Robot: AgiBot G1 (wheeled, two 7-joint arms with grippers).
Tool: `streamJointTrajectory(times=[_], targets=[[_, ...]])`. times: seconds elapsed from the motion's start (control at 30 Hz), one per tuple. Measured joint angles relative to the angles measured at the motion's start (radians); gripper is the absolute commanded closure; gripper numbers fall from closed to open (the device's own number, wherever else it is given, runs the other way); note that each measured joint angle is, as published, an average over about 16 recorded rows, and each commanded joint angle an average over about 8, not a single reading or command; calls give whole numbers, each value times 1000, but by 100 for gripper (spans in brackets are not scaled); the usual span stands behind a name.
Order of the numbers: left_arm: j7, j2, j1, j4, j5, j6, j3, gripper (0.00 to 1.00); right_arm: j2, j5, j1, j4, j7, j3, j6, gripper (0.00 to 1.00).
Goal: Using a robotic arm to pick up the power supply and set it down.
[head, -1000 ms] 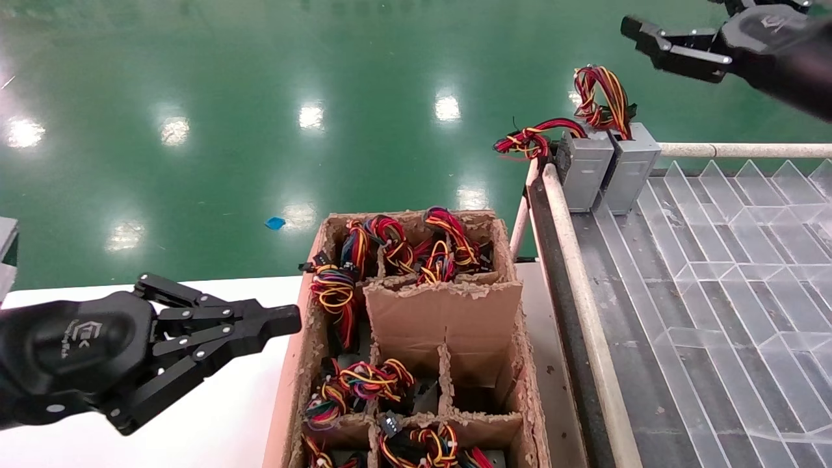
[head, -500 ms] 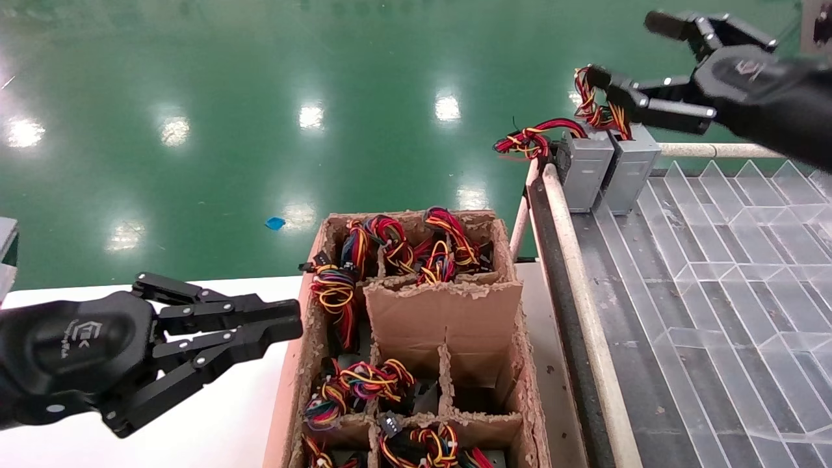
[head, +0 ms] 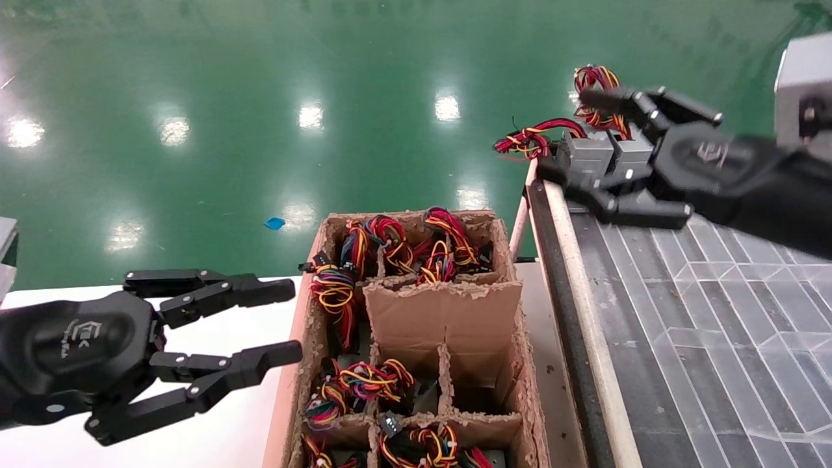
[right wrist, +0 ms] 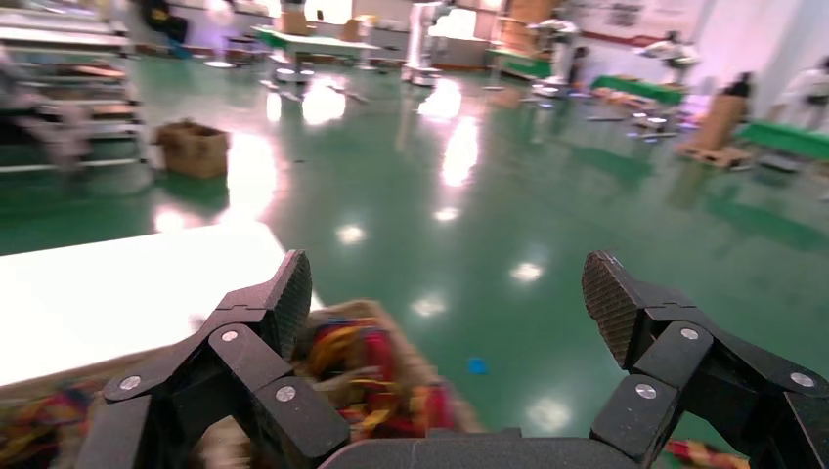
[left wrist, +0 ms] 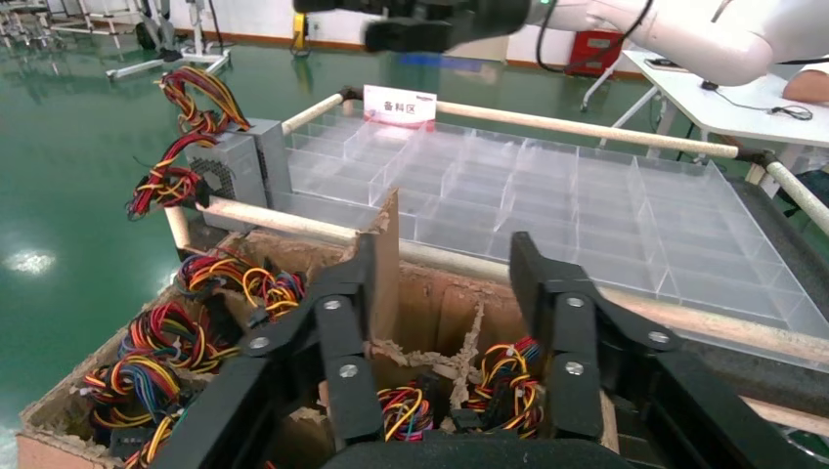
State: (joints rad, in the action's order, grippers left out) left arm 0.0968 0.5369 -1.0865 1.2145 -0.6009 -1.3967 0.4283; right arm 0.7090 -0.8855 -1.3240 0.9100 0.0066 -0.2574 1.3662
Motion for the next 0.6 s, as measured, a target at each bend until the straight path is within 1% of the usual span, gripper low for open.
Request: streamJointTrajectory(times=[0.4,0.6], targets=[[0,0,0,0,0,0,0,0,-62,99,159,239,115,-14,83,0],[0,0,0,0,0,0,0,0,-88,141,226,339,162,-20,117,0]])
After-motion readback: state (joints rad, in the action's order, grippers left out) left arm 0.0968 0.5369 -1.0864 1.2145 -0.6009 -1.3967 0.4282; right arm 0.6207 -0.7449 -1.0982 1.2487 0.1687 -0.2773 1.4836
